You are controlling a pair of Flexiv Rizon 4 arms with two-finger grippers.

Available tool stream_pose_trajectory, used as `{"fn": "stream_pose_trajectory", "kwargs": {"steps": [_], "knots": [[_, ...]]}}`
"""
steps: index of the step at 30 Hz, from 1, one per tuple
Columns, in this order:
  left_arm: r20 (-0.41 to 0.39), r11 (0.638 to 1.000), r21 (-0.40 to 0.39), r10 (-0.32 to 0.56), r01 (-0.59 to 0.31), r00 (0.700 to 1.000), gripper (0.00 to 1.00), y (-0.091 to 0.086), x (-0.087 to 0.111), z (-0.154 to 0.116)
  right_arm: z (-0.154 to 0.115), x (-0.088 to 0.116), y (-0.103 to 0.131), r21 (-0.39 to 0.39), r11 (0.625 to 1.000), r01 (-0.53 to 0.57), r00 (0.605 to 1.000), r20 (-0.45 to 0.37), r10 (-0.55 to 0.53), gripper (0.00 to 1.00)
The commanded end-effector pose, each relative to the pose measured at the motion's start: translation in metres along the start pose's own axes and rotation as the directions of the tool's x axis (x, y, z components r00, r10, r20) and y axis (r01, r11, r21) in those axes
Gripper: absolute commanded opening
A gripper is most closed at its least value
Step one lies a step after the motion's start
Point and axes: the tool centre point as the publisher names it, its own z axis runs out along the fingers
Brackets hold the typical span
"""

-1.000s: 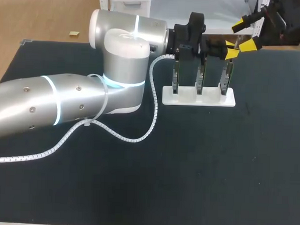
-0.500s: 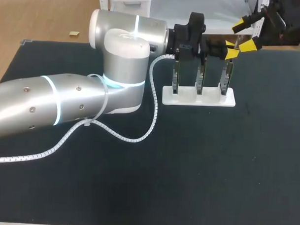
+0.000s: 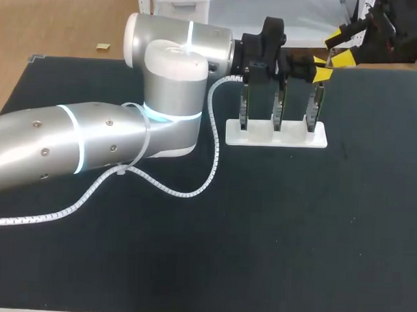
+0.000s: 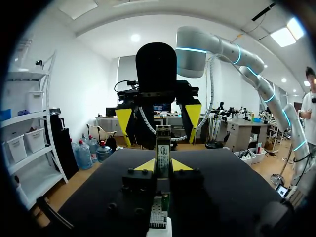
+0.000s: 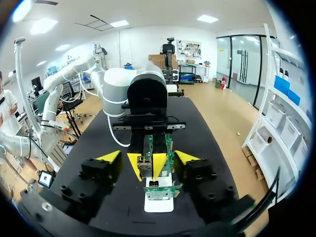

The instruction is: Pick up the optical module with the left hand, and insert it into the network port with the right hand.

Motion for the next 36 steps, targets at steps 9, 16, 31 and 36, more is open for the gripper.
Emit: {"fn": "stream_pose_trajectory", "kwargs": {"steps": [9, 16, 31, 36], "knots": [[-0.002, 1.000, 0.004, -0.001, 0.001, 1.000, 0.00, 0.0021, -0.0002, 0.0008, 0.0011, 0.0007, -0.0012, -0.001, 1.000, 0.000, 1.000, 0.006, 0.000, 0.00], [-0.002, 1.000, 0.004, -0.001, 0.001, 1.000, 0.00, 0.0021, -0.0002, 0.0008, 0.0012, 0.0000, -0.0010, -0.001, 1.000, 0.002, 1.000, 0.009, -0.002, 0.00], [0.000, 1.000, 0.008, 0.002, -0.002, 1.000, 1.00, 0.0016, -0.0005, 0.0010, 0.0011, -0.0003, 0.0000, 0.001, 1.000, 0.001, 1.000, 0.006, -0.001, 0.00], [-0.036, 1.000, 0.013, 0.005, -0.004, 0.999, 1.00, -0.0004, -0.0012, -0.0024, 0.0008, -0.0003, 0.0003, 0.000, 1.000, 0.001, 1.000, 0.005, -0.001, 0.00]]}}
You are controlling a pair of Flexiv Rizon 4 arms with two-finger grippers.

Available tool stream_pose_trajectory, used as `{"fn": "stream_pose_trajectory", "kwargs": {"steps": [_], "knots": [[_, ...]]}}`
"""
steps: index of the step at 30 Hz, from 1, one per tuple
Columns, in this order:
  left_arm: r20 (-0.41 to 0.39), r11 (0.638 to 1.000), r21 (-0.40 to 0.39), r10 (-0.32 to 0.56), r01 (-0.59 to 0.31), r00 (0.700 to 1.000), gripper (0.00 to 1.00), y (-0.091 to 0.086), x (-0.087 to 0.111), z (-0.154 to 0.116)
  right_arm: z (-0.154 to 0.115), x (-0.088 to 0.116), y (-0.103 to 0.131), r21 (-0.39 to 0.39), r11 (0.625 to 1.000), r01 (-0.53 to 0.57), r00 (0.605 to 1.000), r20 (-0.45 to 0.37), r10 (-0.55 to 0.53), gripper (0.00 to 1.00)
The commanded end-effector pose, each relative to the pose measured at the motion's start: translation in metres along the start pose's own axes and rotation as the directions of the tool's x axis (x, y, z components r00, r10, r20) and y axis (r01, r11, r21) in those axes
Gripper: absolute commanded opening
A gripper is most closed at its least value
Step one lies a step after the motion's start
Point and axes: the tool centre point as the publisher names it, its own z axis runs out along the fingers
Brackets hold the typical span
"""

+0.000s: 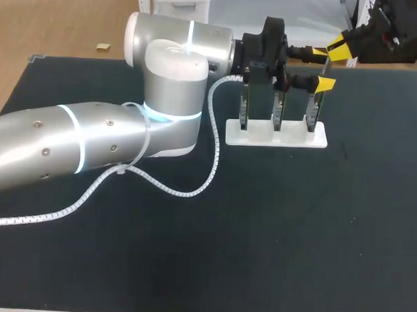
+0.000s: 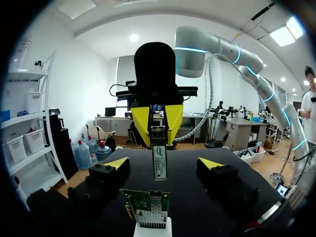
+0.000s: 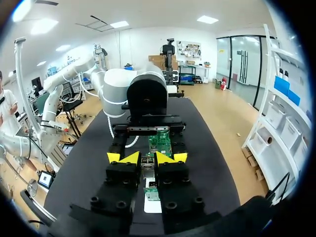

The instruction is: Pick up the optical module with the left hand, and insert it into the network port with the right hand.

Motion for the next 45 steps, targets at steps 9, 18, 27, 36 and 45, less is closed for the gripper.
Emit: {"fn": "stream_pose_trajectory", "kwargs": {"steps": [9, 18, 27, 36, 45], "knots": [[-0.113, 1.000, 0.019, -0.003, 0.005, 0.994, 1.00, -0.008, 0.002, -0.014, 0.000, 0.000, 0.000, 0.001, 1.000, -0.001, 1.000, -0.002, 0.001, 0.00], [-0.252, 0.999, 0.022, 0.033, -0.029, 0.967, 1.00, -0.008, 0.009, -0.024, 0.000, 0.000, 0.000, 0.001, 1.000, -0.002, 1.000, -0.003, 0.002, 0.00], [-0.299, 0.999, 0.039, 0.007, 0.005, 0.954, 1.00, -0.005, 0.021, -0.026, 0.000, 0.000, -0.001, 0.004, 1.000, -0.004, 1.000, -0.002, 0.004, 0.00], [-0.349, 0.998, 0.063, 0.012, 0.010, 0.937, 1.00, -0.007, 0.028, -0.021, 0.000, 0.002, -0.003, 0.008, 1.000, -0.011, 1.000, -0.001, 0.011, 0.00], [-0.374, 0.998, 0.055, -0.008, 0.031, 0.927, 1.00, -0.011, 0.037, -0.023, -0.001, 0.003, -0.005, 0.013, 1.000, -0.015, 1.000, 0.001, 0.015, 0.00]]}}
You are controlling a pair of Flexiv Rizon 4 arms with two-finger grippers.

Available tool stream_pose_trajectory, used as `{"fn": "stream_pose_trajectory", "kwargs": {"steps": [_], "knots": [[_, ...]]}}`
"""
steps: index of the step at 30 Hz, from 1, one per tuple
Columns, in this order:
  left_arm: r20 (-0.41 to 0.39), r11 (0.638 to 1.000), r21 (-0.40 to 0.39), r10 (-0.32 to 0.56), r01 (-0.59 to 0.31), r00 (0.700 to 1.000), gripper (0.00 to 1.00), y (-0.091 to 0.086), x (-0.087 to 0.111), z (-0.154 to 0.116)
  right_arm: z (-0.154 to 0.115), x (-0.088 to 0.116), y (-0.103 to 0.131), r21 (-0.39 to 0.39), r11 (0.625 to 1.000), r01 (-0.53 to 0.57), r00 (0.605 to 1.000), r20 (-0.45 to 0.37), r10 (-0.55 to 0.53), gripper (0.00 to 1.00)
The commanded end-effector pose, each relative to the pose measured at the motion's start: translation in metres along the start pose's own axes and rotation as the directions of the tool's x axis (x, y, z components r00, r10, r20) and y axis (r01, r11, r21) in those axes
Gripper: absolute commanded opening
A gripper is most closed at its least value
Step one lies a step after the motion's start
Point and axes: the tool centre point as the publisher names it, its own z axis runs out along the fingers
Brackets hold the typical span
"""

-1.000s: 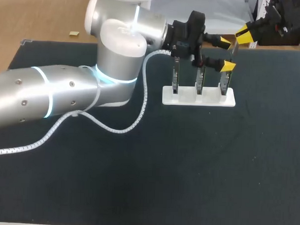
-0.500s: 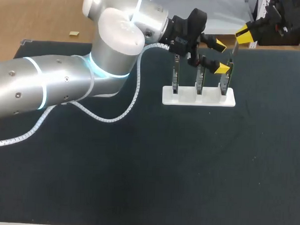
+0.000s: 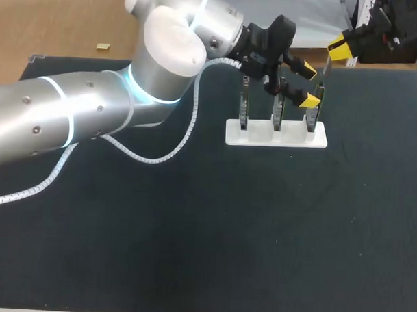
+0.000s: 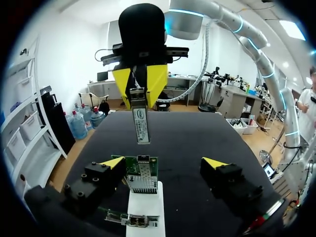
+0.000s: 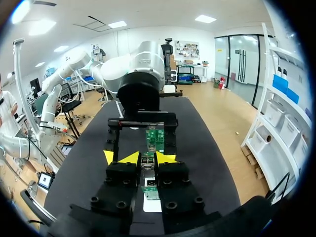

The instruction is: Pick up the optical module with the left hand, and insert it into the network port with the right hand.

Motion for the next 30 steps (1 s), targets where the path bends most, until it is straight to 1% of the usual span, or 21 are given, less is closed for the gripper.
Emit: {"fn": "stream_pose_trajectory", "kwargs": {"steps": [1, 14, 30], "knots": [[-0.008, 1.000, 0.001, -0.005, 0.005, 1.000, 1.00, 0.0024, 0.0011, -0.0011, 0.0002, 0.0006, -0.0016, 0.001, 1.000, -0.002, 1.000, 0.001, 0.002, 0.00], [-0.026, 1.000, -0.005, -0.010, 0.010, 1.000, 1.00, -0.0007, 0.0055, -0.0042, 0.0015, -0.0006, -0.0020, 0.000, 1.000, 0.000, 1.000, 0.003, 0.000, 0.00], [-0.023, 1.000, -0.003, -0.008, 0.008, 1.000, 1.00, -0.0010, 0.0041, -0.0039, 0.0015, -0.0002, -0.0008, 0.003, 1.000, 0.002, 1.000, 0.001, -0.002, 0.00]]}}
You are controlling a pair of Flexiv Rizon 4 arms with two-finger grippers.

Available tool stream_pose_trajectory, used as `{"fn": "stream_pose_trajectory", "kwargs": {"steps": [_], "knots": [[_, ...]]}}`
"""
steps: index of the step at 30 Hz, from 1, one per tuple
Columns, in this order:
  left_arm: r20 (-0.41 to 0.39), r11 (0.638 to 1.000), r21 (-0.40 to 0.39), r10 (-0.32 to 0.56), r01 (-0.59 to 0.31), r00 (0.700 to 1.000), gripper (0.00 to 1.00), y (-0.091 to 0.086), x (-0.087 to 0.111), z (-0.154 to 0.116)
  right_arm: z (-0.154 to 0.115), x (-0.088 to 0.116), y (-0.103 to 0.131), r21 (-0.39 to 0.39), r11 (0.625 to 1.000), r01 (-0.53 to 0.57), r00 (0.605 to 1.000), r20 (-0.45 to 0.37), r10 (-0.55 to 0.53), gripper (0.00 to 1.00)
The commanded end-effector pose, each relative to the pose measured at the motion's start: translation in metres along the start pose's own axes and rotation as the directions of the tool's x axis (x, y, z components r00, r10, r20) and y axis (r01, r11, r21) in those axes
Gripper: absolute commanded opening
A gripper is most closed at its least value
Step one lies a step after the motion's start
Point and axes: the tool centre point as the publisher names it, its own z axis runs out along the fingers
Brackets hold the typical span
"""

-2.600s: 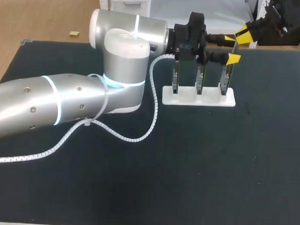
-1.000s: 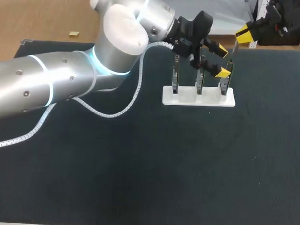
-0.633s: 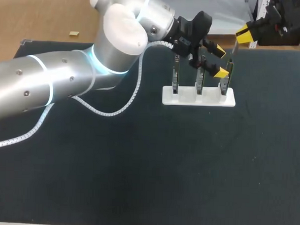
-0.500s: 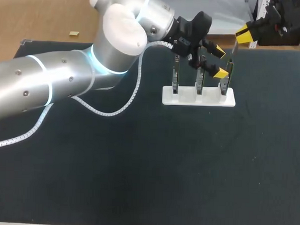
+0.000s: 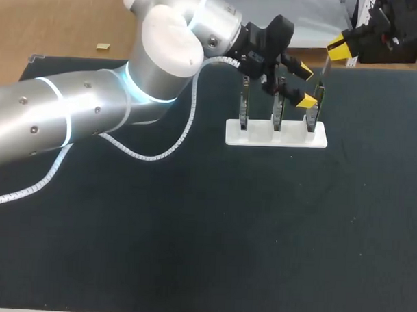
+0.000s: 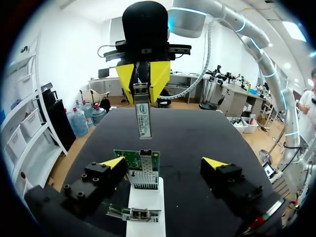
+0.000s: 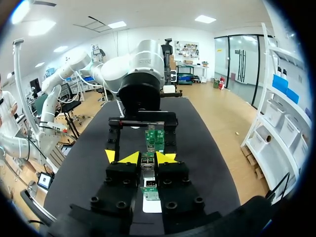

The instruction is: Pick up the optical module with the left hand, and insert it into the network port with the right hand.

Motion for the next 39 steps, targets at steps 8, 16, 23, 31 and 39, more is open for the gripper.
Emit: {"fn": "stream_pose_trajectory", "kwargs": {"steps": [8, 16, 23, 31, 39], "knots": [[-0.005, 1.000, 0.008, -0.008, 0.008, 1.000, 1.00, -0.0005, -0.0004, 0.0003, -0.0002, 0.0008, -0.0012, 0.009, 1.000, 0.006, 1.000, -0.013, -0.006, 0.00], [-0.012, 1.000, 0.011, -0.008, 0.008, 1.000, 1.00, 0.0003, -0.0003, 0.0006, 0.0010, 0.0004, -0.0030, 0.009, 1.000, 0.013, 1.000, -0.025, -0.013, 0.00], [-0.012, 1.000, 0.011, -0.008, 0.008, 1.000, 1.00, 0.0003, -0.0003, 0.0006, 0.0018, 0.0017, -0.0055, 0.005, 1.000, 0.010, 0.999, -0.031, -0.010, 0.00], [-0.012, 1.000, 0.011, -0.008, 0.008, 1.000, 1.00, 0.0003, -0.0003, 0.0006, 0.0051, 0.0056, -0.0073, 0.003, 1.000, 0.009, 0.998, -0.055, -0.009, 0.00], [-0.012, 1.000, 0.011, -0.008, 0.008, 1.000, 1.00, 0.0003, -0.0003, 0.0006, 0.0073, 0.0083, -0.0067, -0.003, 1.000, 0.014, 0.997, -0.075, -0.014, 0.00]]}}
